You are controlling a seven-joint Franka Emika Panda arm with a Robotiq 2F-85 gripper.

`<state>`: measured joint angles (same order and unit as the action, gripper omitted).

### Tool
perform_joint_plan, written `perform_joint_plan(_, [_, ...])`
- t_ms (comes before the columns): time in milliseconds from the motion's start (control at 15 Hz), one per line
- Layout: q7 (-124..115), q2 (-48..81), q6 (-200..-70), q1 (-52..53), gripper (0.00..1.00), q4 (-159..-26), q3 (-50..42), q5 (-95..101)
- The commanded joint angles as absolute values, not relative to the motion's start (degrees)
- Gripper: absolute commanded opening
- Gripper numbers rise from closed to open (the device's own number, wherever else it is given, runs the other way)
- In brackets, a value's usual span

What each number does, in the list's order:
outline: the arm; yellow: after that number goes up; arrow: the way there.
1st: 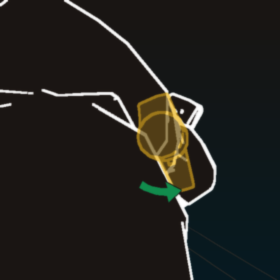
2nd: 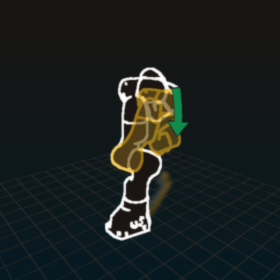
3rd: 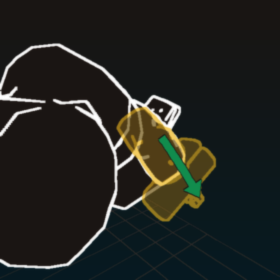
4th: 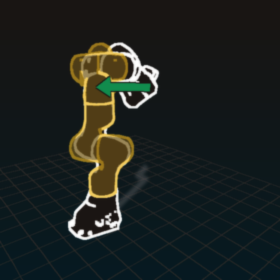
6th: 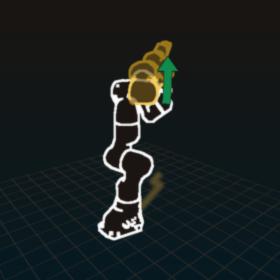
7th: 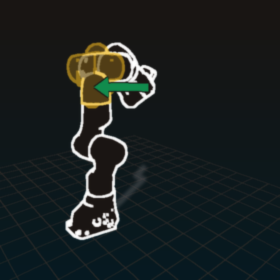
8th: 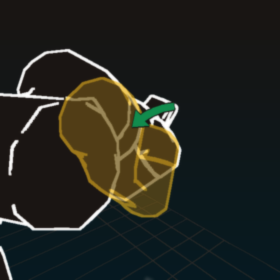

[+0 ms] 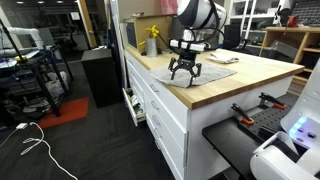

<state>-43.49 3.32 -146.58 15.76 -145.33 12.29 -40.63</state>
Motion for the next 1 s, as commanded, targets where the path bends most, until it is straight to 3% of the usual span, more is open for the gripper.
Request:
perform_joint_plan(0, [-39.1, 0.7, -146.0, 14.4, 1.00, -148.1, 12.8, -48.2])
perform_joint_plan(600, [-26.7, 1.3, -150.1, 14.8, 1.00, -151.0, 12.9, -64.8])
perform_joint_plan(733, [-24.6, 1.5, -153.3, 15.0, 0.74, -151.1, 13.0, -66.2])
perform_joint_plan(933, [-21.6, 1.5, -155.4, 15.0, 0.51, -150.8, 13.1, -69.5])
